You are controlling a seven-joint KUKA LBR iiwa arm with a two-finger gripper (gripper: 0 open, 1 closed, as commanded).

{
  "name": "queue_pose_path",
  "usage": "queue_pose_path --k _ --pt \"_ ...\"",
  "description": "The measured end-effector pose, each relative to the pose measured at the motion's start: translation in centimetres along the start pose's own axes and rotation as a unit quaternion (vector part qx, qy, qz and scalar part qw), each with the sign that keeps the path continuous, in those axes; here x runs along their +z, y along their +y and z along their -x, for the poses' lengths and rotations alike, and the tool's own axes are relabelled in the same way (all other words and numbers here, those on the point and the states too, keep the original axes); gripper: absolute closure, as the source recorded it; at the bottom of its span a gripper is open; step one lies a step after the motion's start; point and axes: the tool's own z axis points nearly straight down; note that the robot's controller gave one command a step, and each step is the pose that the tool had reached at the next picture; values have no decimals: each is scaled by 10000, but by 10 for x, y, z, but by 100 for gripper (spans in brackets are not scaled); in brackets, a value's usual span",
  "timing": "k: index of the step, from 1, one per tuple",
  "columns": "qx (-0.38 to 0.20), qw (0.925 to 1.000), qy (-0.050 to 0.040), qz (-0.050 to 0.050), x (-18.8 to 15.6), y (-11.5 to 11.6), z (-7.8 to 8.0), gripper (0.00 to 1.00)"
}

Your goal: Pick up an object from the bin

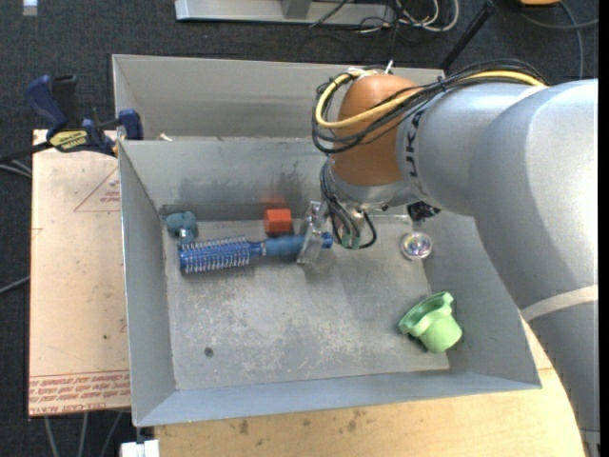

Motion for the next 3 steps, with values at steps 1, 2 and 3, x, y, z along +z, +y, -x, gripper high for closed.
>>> queue_pose_path --k 1,2,3 --pt "-78 10000 -37 9 -83 -2 -5 100" --pt "-21 10000 -52 8 -185 -25 4 100" --pt "-1494 9888 36 -1 -101 -18 -23 100"
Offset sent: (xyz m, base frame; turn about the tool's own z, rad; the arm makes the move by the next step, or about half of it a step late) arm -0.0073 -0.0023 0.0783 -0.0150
